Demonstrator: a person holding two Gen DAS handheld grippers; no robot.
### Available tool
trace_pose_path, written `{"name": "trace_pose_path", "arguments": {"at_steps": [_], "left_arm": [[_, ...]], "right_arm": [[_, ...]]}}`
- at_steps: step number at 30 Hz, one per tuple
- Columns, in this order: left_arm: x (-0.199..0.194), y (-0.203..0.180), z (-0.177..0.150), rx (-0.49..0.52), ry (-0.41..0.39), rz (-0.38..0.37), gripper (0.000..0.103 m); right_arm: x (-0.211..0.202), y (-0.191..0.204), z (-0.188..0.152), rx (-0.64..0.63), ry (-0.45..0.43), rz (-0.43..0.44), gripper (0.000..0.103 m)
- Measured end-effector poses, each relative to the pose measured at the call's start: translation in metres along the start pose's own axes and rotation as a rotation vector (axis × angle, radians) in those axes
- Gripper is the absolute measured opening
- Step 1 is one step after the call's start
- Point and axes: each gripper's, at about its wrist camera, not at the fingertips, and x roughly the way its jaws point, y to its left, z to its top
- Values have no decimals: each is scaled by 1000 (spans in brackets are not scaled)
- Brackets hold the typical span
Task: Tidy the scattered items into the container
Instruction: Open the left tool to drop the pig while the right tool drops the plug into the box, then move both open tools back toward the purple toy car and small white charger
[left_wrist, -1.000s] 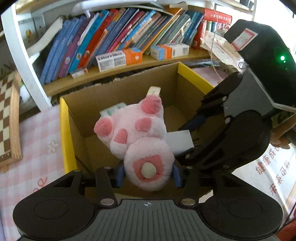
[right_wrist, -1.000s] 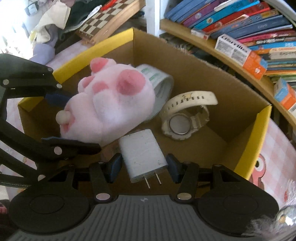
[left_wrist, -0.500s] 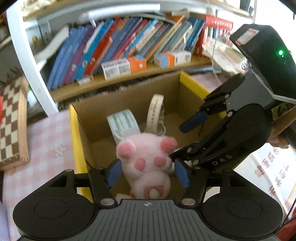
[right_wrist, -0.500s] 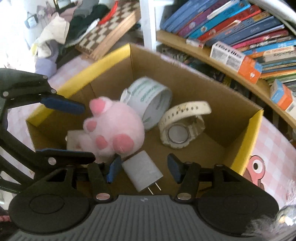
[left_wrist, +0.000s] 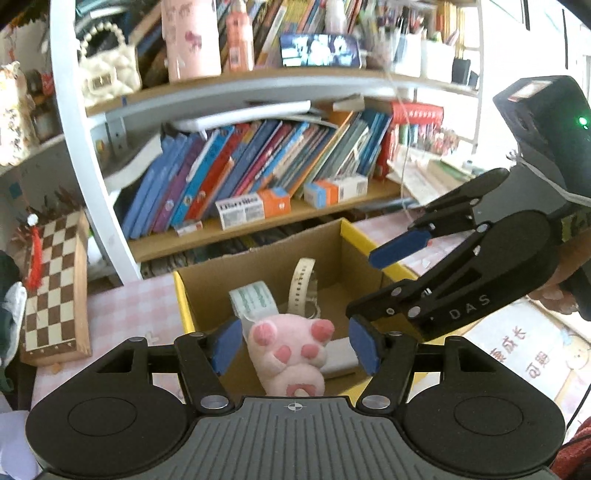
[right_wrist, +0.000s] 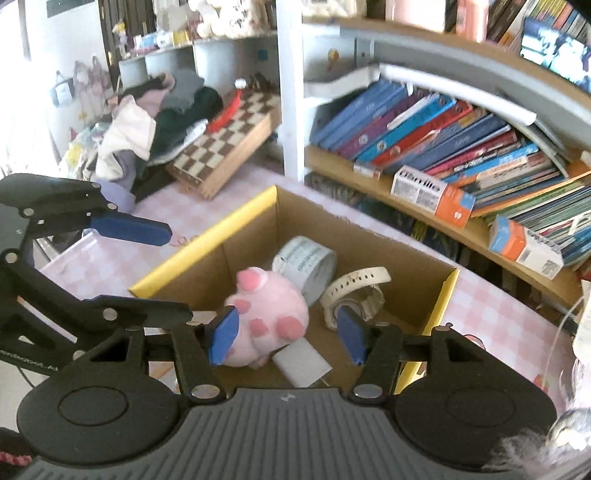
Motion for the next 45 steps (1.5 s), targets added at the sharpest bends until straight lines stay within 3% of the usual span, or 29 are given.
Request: {"name": "trace_pose_path", "arguments": {"at_steps": [8,22,33,41,45], "left_arm": [[-39,-2,-19,-20,-44,-3,67],[-76,-4,-79,-54,-6,4,71],[-76,-10,-117,-122,28,46,72],[-67,-12,-135,-160,60,72,73],[-64,-13,-141,-172,70,75,79]], "right_arm": [[-33,30,-21,28,-50,-57,60],[-60,76,-85,168,-44,-180,65],[-55,103,-129,240,-54,-295,65],[-43,111,-152,310,-30,-325,65],[-40,117,-158,318,-23,-328,67]]}}
